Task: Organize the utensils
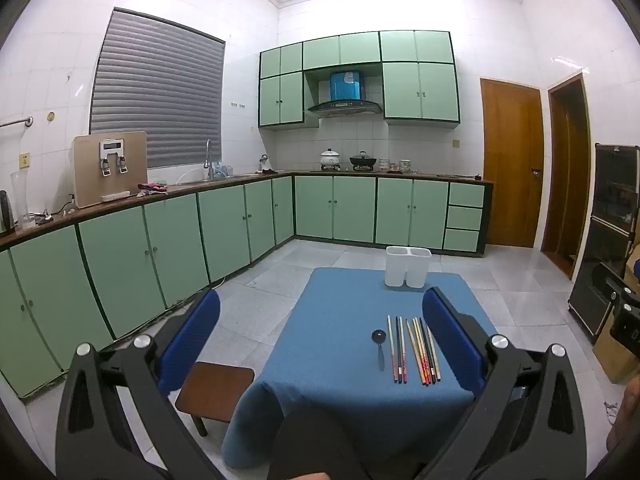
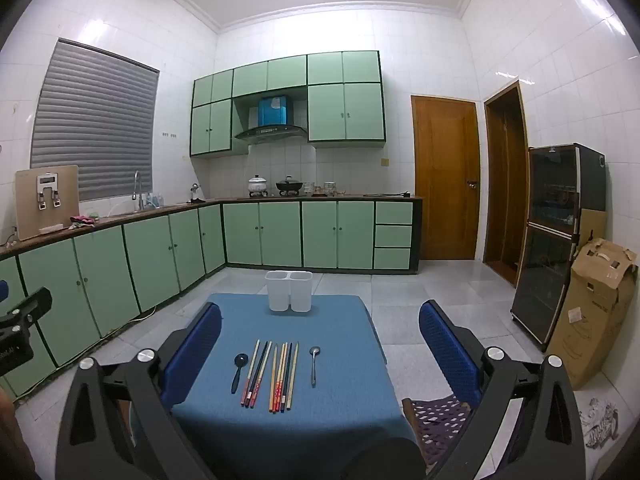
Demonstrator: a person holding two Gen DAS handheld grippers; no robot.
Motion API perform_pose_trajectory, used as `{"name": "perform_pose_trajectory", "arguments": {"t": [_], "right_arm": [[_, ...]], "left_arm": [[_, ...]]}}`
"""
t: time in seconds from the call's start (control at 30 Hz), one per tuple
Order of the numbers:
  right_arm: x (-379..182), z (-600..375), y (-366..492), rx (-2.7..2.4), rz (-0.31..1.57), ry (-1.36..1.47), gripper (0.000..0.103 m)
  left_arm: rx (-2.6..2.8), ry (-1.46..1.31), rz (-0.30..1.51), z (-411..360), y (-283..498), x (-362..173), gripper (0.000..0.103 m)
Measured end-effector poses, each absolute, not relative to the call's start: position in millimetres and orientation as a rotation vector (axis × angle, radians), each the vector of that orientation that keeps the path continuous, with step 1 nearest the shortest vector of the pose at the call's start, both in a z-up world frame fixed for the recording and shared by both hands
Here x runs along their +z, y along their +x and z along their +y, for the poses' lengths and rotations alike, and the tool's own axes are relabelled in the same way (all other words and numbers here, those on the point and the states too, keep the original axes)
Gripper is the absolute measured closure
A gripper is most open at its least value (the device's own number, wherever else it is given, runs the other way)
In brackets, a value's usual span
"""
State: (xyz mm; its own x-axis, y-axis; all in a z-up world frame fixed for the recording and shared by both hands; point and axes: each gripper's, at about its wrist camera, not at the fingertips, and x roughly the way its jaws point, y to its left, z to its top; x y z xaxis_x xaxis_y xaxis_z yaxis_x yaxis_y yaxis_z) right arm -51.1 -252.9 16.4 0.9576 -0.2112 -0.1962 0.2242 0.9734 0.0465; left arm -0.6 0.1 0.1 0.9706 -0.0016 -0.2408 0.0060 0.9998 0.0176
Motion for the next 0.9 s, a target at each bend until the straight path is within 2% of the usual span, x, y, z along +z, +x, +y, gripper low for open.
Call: {"name": "perform_pose_trajectory", "arguments": {"t": [0.9], "right_arm": [[9.7,-258.4,-53.3,-0.224,0.198,0.066,0.006]], "left_arm": [[0.003,0.027,0.256,-1.5,2.4,-2.0,0.005]]}}
